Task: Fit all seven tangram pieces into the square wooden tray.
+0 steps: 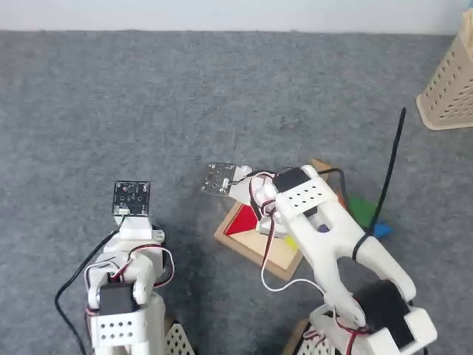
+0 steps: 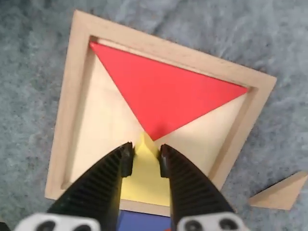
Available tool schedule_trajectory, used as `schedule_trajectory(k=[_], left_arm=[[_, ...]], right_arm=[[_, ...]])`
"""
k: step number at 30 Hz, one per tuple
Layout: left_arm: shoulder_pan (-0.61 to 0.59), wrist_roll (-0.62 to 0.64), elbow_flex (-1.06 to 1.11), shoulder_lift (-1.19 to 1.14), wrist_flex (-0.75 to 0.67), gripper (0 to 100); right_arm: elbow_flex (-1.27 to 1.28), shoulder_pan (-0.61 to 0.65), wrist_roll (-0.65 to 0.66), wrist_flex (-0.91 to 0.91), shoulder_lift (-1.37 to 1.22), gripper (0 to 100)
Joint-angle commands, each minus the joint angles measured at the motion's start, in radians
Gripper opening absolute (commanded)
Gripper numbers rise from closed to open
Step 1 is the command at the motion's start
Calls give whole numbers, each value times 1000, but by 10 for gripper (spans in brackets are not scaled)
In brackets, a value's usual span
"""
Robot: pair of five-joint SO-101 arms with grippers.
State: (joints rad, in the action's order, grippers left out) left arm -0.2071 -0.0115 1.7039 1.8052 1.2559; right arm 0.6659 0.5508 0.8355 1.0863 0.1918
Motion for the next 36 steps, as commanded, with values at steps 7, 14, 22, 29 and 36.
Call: schedule_trajectory(k=[7,14,22,29,36], left_arm=[[-5,8,-19,21,6,12],[-5,8,-19,21,6,12],[-5,8,-19,21,6,12],[-5,8,-19,21,6,12],[-5,8,-19,21,6,12]], right_arm=[[-44,-59,-91,-150,45,9],[-127,-61,-104,-173,19,9],[-282,-58,-107,-94,-156,127],[-261,-91,-258,-44,-53,129],[-106,-223,-562,96,196,16]])
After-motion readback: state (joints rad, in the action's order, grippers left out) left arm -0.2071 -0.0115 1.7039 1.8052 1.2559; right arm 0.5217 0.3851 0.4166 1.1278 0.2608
